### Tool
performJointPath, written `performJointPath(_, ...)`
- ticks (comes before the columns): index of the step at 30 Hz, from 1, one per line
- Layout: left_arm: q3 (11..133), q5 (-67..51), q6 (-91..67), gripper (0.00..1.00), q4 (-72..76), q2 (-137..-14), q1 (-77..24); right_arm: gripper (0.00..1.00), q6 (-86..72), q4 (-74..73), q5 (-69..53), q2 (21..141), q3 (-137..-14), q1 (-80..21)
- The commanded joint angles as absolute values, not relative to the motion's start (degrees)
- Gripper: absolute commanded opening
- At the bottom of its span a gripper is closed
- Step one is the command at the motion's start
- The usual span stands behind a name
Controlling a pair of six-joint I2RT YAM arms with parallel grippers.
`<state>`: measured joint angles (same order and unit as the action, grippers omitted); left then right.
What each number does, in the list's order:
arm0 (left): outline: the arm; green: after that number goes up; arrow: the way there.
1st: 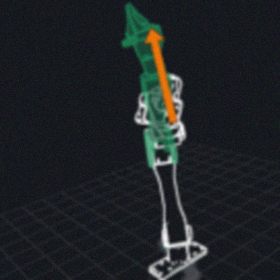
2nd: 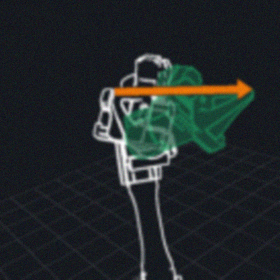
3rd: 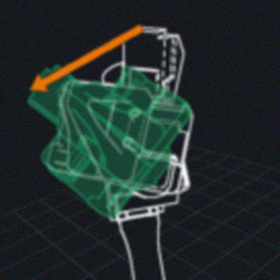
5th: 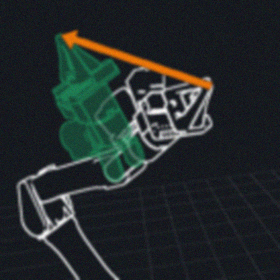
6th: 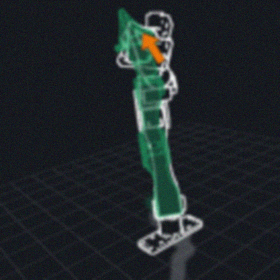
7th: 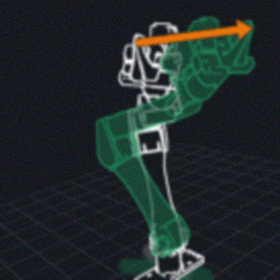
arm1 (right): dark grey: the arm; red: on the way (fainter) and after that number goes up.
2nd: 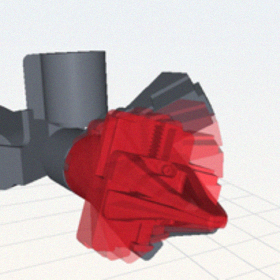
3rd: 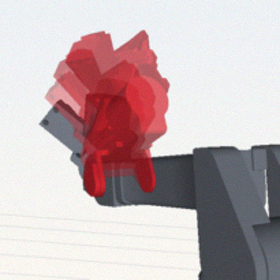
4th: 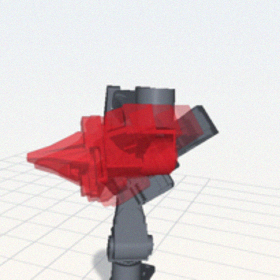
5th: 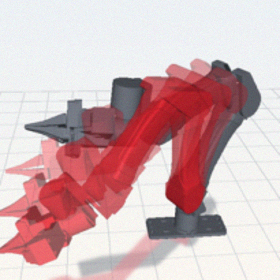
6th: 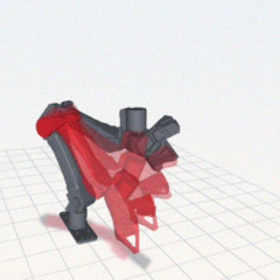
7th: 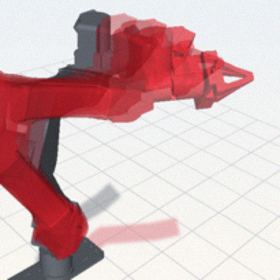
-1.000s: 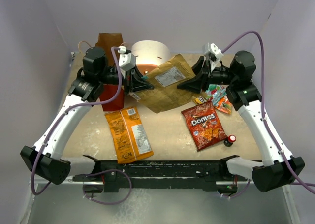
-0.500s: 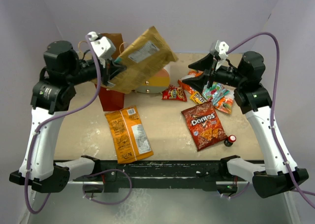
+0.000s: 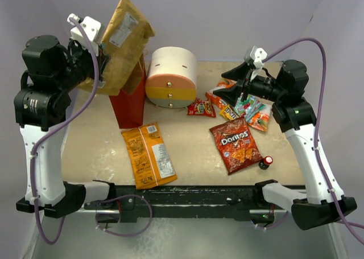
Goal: Place the snacks into the paper bag
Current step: Place the snack in the paper bag.
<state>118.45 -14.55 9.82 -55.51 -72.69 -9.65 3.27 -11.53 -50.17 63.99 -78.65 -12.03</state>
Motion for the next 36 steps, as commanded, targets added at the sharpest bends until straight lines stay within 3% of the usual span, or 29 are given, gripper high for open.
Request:
performJointPath(1,122.3,-6.1,9.1,0.00,-53.3,-75.9,-8.4,0.73,3.9,-10.8,-49.9,63.8,-80.7,-11.9)
performJointPath(26,132.6,-9.2,4.0,0.00,-50.2,-89.1,-3.7,0.74,3.3,-9.8,-52.3,63.5,-79.1,-11.9)
performJointPath(36,126.5,-6.6,3.0,0.00,-47.7,-88.6,-3.6,0.75,3.6,-9.9,-52.2,63.4,-78.6,-11.9)
